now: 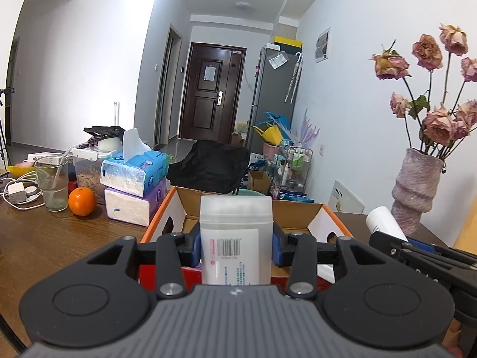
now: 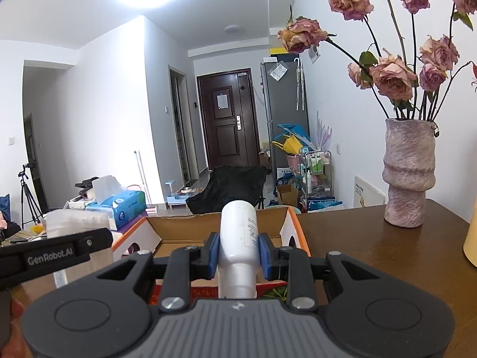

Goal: Organize rigid objects
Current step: 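Carry the white container and lotion bottle in both grippers over the box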

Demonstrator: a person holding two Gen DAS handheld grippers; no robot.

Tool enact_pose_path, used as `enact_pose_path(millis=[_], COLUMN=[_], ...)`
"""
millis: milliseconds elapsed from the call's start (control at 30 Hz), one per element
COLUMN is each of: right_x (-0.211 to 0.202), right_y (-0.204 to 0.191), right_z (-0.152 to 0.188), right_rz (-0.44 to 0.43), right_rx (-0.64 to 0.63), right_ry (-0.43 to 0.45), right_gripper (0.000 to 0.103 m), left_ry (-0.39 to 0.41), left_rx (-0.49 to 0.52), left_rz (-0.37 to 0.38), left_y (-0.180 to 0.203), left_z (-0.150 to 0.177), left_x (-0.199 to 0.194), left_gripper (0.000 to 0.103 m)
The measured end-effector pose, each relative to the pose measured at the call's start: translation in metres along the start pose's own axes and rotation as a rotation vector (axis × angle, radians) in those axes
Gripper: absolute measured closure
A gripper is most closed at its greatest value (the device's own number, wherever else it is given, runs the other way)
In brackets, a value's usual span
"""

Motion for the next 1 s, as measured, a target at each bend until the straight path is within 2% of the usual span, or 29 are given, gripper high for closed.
enact_pose_path(millis=[1000], right_x=[0.082], right_y=[0.018], right_z=[-0.008], right_rz=[0.002], right_rx=[-0.032], right_ry=[-0.058], right_gripper=[0.076], left_ry=[-0.026], left_rx=[0.019], left_rz=[-0.042], left_y=[-0.004], left_z=[-0.020], left_x=[0.077], left_gripper=[0.060])
Point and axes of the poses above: each gripper's, at about its wrist camera, not at the fingertips, and x roughly the way its jaws point, y to its right, z to its underside, the point moved 1 cm from there along x, roughly the way its jaws point, and after that the axes turned 8 degrees about -x, right-handed, at the moved point
